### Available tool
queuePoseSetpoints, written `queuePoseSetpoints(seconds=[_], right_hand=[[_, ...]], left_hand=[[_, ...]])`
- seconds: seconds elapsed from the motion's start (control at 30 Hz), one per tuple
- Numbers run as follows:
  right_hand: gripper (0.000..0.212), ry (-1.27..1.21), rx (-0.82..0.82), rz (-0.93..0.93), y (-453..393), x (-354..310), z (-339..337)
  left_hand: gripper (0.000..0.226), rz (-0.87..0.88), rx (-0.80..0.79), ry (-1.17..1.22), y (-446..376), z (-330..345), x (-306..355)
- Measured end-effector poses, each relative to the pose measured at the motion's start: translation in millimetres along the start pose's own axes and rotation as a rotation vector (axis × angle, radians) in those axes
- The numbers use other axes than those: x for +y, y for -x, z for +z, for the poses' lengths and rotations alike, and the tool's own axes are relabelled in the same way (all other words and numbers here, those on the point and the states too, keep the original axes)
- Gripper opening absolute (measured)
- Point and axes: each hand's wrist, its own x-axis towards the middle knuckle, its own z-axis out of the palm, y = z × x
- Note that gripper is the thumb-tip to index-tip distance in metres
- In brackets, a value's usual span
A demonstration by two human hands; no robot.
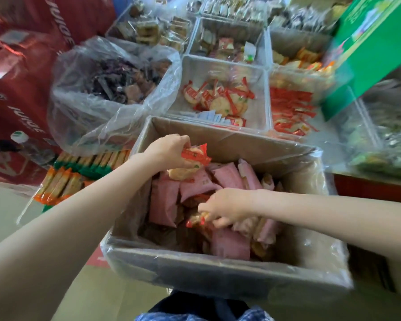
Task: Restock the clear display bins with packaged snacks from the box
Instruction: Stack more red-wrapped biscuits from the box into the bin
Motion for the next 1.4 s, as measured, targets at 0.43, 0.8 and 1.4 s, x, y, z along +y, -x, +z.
queuePoseSetpoints(seconds=[0.43,0.8,1.4], right_hand=[[0.013,-1.885,0.988,0.365,169.8,132.8,-23.3],[0.035,-0.358,0.927,0.321,192.5,192.6,-4.6],[0.048,-1.737,1.089,0.274,224.1,280.0,-42.9]], left_hand=[[0.032,-0.305,0.005,0.816,-73.9,-10.0,97.4],[0.052,-0.345,-0.420,1.577,-114.7,-12.6,202.7],[0.024,-0.128,-0.398,0.892,-204.1,-28.6,226.7]])
